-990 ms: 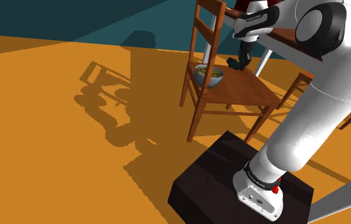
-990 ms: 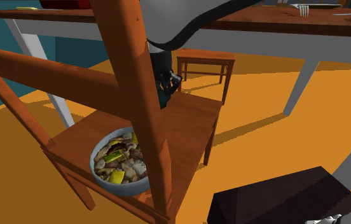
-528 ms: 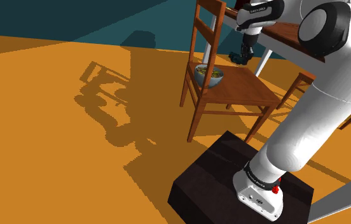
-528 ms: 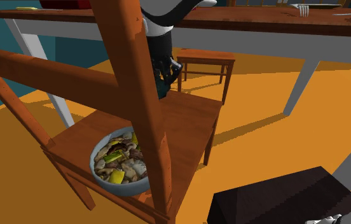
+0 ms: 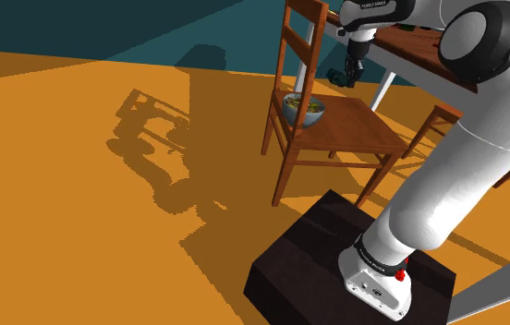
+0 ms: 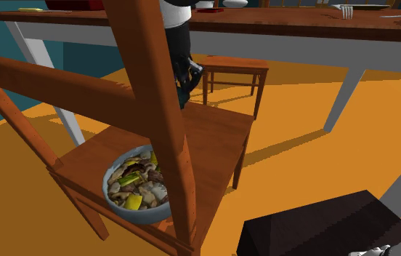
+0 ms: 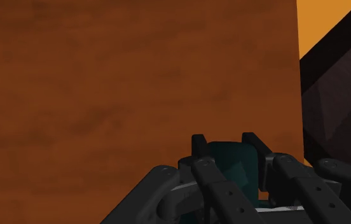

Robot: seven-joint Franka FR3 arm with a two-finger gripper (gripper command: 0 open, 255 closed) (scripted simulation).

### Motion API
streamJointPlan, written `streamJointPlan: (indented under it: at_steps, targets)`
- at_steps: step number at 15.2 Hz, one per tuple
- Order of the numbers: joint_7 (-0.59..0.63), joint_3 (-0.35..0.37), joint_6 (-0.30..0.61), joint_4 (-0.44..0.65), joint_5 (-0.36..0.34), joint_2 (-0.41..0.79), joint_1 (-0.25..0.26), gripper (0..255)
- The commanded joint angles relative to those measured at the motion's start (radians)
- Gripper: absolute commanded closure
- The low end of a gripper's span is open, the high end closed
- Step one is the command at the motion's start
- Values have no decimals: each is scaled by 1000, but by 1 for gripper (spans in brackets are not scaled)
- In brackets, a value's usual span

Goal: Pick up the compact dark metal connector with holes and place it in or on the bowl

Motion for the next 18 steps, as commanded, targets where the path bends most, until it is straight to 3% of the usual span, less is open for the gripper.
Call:
streamJointPlan:
  at_steps: [1,10,18]
  targets:
    - [57,27,-13,-12,-12,-16,28,255]
    - [259,119,-76,8,-5,-10,148,255]
    - [282,8,13,-80,-7,-5,261,255]
